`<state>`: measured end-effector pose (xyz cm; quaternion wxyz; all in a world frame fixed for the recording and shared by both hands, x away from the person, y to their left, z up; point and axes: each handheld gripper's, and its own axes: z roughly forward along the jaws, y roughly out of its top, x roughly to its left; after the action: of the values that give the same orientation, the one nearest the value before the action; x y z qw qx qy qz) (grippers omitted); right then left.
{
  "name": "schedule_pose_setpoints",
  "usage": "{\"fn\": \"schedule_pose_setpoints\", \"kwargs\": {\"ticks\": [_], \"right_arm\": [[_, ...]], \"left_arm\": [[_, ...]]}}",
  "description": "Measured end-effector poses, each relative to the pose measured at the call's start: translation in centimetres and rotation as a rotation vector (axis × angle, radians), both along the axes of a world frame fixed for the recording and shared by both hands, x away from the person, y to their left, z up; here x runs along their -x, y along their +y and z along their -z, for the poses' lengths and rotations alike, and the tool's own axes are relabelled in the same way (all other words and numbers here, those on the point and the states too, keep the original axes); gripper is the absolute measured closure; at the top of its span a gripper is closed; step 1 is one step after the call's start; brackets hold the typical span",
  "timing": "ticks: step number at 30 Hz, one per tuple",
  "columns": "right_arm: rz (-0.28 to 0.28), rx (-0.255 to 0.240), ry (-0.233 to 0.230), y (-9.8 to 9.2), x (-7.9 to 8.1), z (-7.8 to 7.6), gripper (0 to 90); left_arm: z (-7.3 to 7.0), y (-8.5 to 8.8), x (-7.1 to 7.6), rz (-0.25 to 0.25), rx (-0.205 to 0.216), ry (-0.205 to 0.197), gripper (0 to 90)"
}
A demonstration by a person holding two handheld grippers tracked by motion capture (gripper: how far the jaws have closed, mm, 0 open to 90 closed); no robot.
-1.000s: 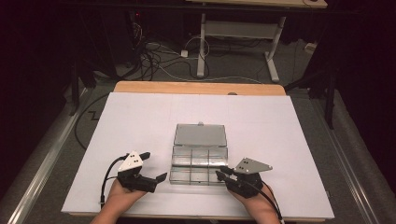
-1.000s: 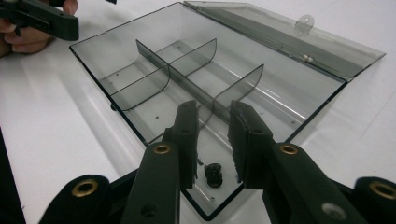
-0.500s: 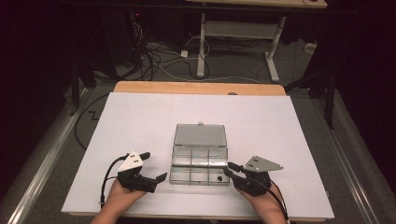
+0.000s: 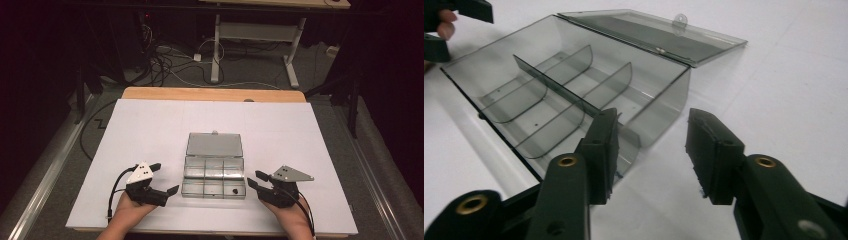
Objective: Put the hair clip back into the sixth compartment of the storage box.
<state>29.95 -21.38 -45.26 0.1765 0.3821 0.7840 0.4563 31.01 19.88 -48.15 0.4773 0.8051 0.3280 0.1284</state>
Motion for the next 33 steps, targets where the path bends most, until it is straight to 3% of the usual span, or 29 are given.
{"fn": "schedule_pose_setpoints", "kwargs": {"ticks": [16,24,29,33], "right_arm": [[0.077,-0.007,0.025,-2.1,-0.8,1.6,27.6],[0.094,0.013,0.034,-2.3,-1.1,2.0,14.4],[0.107,0.027,0.033,-2.2,-1.2,2.1,1.6],[0.116,0.028,0.028,-2.2,-1.3,1.9,0.4]], "left_arm": [[0.0,0.0,0.0,0.006,0.003,0.004,0.0],[0.0,0.1,0.0,0.005,0.009,0.005,0.0],[0.0,0.1,0.0,0.002,0.007,0.004,0.0],[0.0,0.1,-0.1,-0.017,0.004,0.011,0.0]]}}
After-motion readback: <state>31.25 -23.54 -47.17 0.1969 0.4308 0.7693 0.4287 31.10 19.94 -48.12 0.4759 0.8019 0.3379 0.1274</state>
